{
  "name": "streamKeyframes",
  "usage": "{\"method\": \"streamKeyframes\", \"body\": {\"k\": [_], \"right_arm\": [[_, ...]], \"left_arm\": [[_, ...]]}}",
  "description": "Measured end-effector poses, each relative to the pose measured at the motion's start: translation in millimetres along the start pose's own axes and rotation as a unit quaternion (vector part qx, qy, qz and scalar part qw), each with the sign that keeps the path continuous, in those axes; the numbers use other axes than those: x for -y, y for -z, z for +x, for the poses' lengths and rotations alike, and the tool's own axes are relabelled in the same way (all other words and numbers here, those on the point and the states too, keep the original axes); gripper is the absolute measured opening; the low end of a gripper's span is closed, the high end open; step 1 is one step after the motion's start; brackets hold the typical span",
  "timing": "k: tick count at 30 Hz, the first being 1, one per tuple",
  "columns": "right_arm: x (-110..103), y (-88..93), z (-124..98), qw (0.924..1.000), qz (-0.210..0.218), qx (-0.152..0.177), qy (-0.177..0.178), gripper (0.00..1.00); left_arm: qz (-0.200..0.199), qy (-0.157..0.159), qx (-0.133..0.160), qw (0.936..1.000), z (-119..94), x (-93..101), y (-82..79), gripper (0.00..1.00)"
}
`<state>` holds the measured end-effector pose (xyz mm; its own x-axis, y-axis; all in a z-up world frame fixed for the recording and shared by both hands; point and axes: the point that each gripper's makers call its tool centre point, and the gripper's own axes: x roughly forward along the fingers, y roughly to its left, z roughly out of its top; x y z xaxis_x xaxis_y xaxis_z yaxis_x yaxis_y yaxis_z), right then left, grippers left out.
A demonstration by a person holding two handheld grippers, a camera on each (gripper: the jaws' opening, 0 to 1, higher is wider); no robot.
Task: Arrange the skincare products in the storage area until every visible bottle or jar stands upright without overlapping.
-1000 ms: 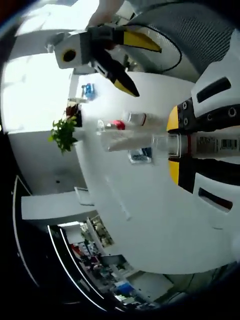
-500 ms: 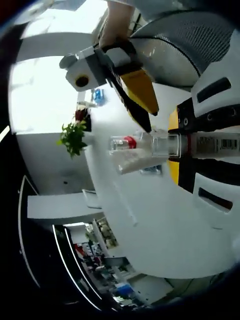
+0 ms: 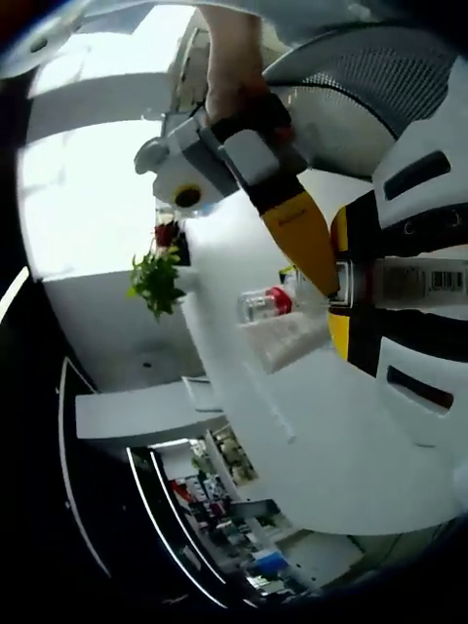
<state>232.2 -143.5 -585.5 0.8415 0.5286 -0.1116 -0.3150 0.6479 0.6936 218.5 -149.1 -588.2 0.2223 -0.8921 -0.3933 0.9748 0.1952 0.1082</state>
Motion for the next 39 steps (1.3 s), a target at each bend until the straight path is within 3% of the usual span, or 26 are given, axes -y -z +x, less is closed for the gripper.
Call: {"method": "streamKeyframes", "body": {"k": [5,21,25,33,36,39], "right_arm": [[-1,0.0,1,0.9999,0.011,0.000,-0.006,0.24],[9,6.7,-6,0.9995,0.031,-0.008,-0.005,0.18],[11,3.4,-8,0.9991,0.042,0.000,-0.008,0.17],[15,-9.4,-18,0.9995,0.025,0.017,0.007,0.18],[17,-12.5,-19,0.9994,0.020,0.023,0.013,0.18],[18,-15.0,-21,0.9992,0.019,0.030,0.016,0.18]], "left_arm": [[0.042,-0.006,-0.013,0.9990,3,1.1,1.9,0.14],[0.070,0.011,-0.021,0.9973,11,8.2,8.2,0.17],[0.112,0.005,-0.027,0.9933,14,8.6,9.7,0.18],[0.093,-0.006,-0.054,0.9942,17,0.2,25.7,0.24],[0.115,-0.016,-0.056,0.9916,18,-0.7,29.6,0.24],[0.114,-0.021,-0.060,0.9915,19,-0.3,31.8,0.23]]}}
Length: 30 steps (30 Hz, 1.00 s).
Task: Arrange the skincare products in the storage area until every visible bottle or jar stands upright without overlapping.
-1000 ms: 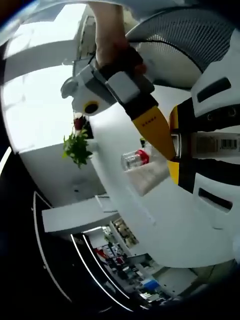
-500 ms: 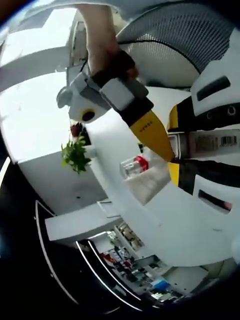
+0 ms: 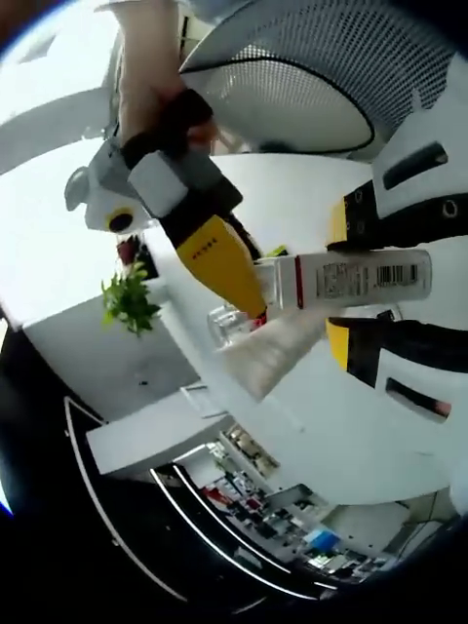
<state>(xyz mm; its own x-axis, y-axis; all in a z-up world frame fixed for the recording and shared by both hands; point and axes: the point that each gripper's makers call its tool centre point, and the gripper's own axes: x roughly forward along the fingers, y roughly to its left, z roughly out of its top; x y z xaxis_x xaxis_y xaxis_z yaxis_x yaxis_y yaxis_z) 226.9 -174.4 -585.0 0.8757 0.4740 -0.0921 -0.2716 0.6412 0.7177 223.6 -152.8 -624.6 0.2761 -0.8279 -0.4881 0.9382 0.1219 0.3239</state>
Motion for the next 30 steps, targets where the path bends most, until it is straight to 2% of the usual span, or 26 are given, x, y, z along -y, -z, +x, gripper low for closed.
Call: {"method": "streamKeyframes", "body": {"k": [2,7,11,16,18,20,22,24,27,28,30], "right_arm": [[0,-0.6,-1,1.0000,-0.002,0.001,0.002,0.18],[0,-0.2,-2,1.0000,-0.005,0.000,0.002,0.18],[-1,-0.4,0,1.0000,-0.005,0.001,0.003,0.18],[-4,-0.1,4,0.9998,-0.018,0.000,0.006,0.19],[-3,-0.3,4,0.9993,-0.037,-0.003,0.009,0.22],[-4,0.0,4,0.9993,-0.036,-0.004,0.005,0.28],[-5,-2.3,1,0.9992,-0.039,-0.001,0.001,0.24],[-3,-4.1,-2,0.9995,-0.033,0.002,-0.001,0.26],[-2,-2.5,-4,0.9994,-0.033,-0.004,-0.006,0.27],[-3,-0.7,-4,0.9992,-0.038,-0.009,-0.011,0.28],[-5,1.1,-4,0.9990,-0.037,-0.015,-0.019,0.30]], "left_arm": [[-0.001,0.001,-0.008,1.0000,0,1.2,3.5,0.22],[-0.010,0.010,-0.007,0.9999,0,4.8,3.7,0.19],[-0.029,0.010,-0.014,0.9994,-2,3.7,3.7,0.18],[-0.036,0.008,-0.020,0.9991,-4,0.0,5.7,0.17],[-0.078,0.030,-0.011,0.9964,-4,5.2,5.4,0.17],[-0.110,0.041,0.002,0.9930,-5,5.1,4.9,0.17],[-0.134,0.039,0.005,0.9901,-6,0.7,8.2,0.17],[-0.160,0.046,0.006,0.9861,-8,-0.7,11.3,0.17],[-0.209,0.063,0.023,0.9756,-9,0.3,8.9,0.17],[-0.232,0.070,0.029,0.9696,-11,0.2,7.7,0.17],[-0.251,0.080,0.039,0.9640,-12,0.3,4.7,0.16]]}}
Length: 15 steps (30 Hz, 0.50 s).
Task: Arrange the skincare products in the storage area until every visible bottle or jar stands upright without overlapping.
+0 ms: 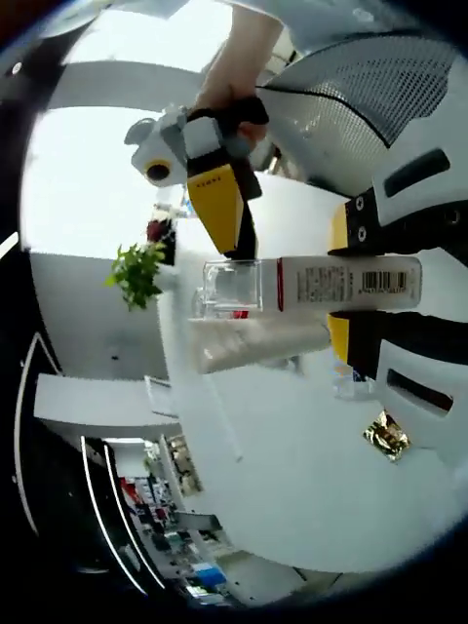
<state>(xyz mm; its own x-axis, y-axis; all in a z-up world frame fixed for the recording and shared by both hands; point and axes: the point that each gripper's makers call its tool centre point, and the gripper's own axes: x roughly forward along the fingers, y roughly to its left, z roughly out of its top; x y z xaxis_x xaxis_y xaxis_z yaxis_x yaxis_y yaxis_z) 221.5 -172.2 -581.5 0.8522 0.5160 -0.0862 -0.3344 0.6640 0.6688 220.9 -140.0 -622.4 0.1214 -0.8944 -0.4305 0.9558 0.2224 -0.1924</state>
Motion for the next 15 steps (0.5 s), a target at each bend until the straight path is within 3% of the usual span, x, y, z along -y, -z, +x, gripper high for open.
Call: {"method": "streamKeyframes", "body": {"k": [3,7,10,15], "right_arm": [[-4,2.4,2,0.9999,-0.007,-0.007,-0.012,0.32],[-19,1.3,4,0.9983,-0.017,-0.011,-0.055,0.33],[-26,3.6,3,0.9957,-0.039,-0.027,-0.080,0.31],[-41,1.3,-2,0.9899,-0.046,-0.030,-0.130,0.28]], "left_arm": [[-0.022,0.035,0.008,0.9991,-2,10.4,-3.9,0.16],[-0.030,0.087,0.016,0.9956,-5,27.1,-9.3,0.16],[-0.043,0.137,0.021,0.9895,-9,40.6,-12.4,0.16],[-0.045,0.173,0.023,0.9835,-15,48.4,-14.4,0.16]]}}
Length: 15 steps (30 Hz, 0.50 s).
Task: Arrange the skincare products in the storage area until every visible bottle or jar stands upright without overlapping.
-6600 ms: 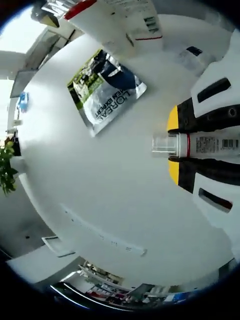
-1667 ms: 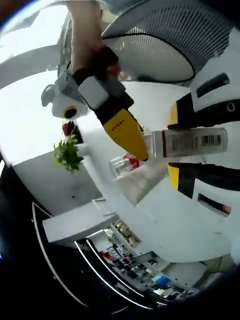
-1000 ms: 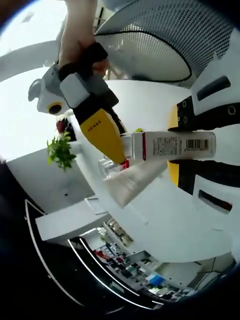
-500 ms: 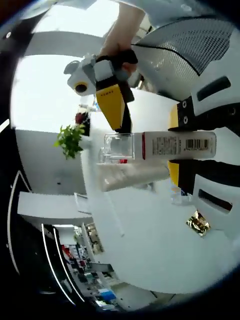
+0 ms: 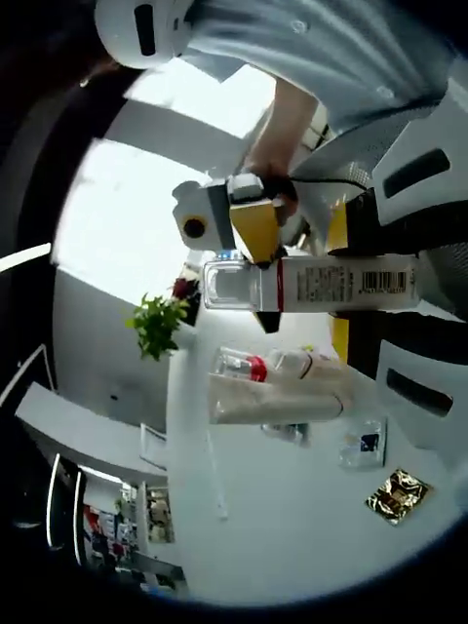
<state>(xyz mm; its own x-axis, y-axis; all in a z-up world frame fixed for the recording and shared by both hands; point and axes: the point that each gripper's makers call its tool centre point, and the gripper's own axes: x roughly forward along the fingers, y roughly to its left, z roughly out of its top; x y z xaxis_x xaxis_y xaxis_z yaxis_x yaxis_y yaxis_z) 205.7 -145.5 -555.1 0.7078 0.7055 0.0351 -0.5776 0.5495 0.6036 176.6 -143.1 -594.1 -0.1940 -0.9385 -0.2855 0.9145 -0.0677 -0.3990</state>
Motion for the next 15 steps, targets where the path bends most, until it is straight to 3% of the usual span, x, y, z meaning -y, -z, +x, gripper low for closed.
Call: {"method": "streamKeyframes", "body": {"k": [4,7,10,15], "right_arm": [[-6,-2.0,1,0.9999,-0.004,0.002,-0.015,0.27],[-11,0.9,2,0.9996,-0.012,-0.006,-0.024,0.22],[-7,4.0,6,0.9997,-0.017,-0.014,-0.008,0.21],[5,4.1,10,0.9989,-0.032,-0.014,0.032,0.20]], "left_arm": [[0.007,0.026,-0.011,0.9996,0,9.1,3.4,0.16],[0.016,0.021,-0.022,0.9994,4,9.8,8.1,0.17],[0.017,0.020,-0.019,0.9995,4,9.2,9.9,0.17],[0.040,-0.014,-0.014,0.9990,8,0.0,10.2,0.19]]}}
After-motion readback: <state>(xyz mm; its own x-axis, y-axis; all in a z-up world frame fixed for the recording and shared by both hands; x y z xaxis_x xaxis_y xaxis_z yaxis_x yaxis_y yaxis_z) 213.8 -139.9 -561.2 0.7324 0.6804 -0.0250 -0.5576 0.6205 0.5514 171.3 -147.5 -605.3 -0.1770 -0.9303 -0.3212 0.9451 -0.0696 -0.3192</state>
